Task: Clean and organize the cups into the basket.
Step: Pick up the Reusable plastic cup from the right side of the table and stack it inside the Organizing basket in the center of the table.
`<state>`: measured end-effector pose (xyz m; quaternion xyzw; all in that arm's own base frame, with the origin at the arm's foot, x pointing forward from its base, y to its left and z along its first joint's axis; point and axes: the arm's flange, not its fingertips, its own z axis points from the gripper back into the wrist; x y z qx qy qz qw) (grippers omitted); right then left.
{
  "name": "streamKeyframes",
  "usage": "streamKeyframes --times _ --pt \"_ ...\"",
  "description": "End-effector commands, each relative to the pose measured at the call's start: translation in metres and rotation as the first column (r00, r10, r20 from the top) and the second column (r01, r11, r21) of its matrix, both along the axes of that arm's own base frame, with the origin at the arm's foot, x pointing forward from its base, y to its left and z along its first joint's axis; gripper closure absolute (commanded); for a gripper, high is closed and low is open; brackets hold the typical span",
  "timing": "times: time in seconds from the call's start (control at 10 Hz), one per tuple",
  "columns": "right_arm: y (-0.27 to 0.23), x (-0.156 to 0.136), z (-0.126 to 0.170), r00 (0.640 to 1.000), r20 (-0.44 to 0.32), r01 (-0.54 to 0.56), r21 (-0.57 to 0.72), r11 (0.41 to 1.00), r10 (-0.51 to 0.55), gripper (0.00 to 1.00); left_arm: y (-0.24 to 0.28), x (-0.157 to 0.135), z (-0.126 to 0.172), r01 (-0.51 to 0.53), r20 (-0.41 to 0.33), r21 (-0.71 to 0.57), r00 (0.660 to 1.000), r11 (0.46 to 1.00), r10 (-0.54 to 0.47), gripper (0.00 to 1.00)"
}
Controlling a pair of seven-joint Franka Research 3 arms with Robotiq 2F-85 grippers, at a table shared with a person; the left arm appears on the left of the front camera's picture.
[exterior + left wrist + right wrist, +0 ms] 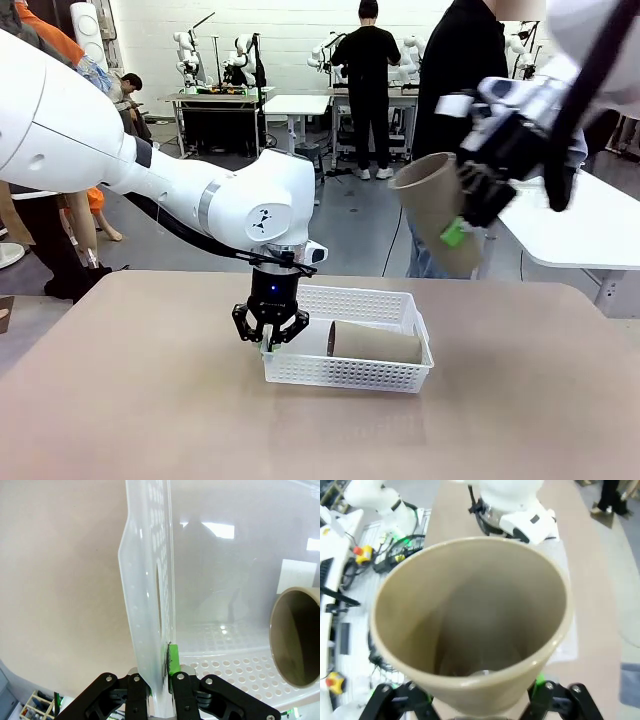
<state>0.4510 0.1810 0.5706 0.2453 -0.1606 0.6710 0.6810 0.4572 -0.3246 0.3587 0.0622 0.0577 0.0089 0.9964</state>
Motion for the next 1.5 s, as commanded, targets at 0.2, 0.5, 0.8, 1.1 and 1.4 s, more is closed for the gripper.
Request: streamKeyframes --times 0.2,0.5,0.8,1.1,1.4 --pt "0.059 0.079 -0.051 0.990 -0.144 -0.035 -0.220 0.975 0.003 0.17 0.001 0.000 0.000 0.006 0.004 -0.003 1.000 1.000 -0.006 1.00" --pt "0.091 0.097 -0.080 0.984 -0.179 -0.061 -0.309 0.949 0.005 0.17 0.001 0.000 0.000 0.006 0.004 -0.003 1.000 1.000 -0.006 1.00" --pt "0.104 0.105 -0.111 0.990 -0.140 -0.050 -0.400 0.915 -0.007 0.17 0.001 0.000 0.000 0.006 0.004 -0.003 1.000 1.000 -0.006 1.00" --pt "0.101 0.099 -0.112 0.988 -0.152 -0.075 -0.364 0.928 0.020 0.17 0.001 0.000 0.000 0.006 0.004 -0.003 1.000 1.000 -0.006 1.00" --pt "0.101 0.099 -0.112 0.988 -0.152 -0.075 -0.364 0.928 0.020 0.17 0.001 0.000 0.000 0.006 0.004 -0.003 1.000 1.000 -0.006 1.00"
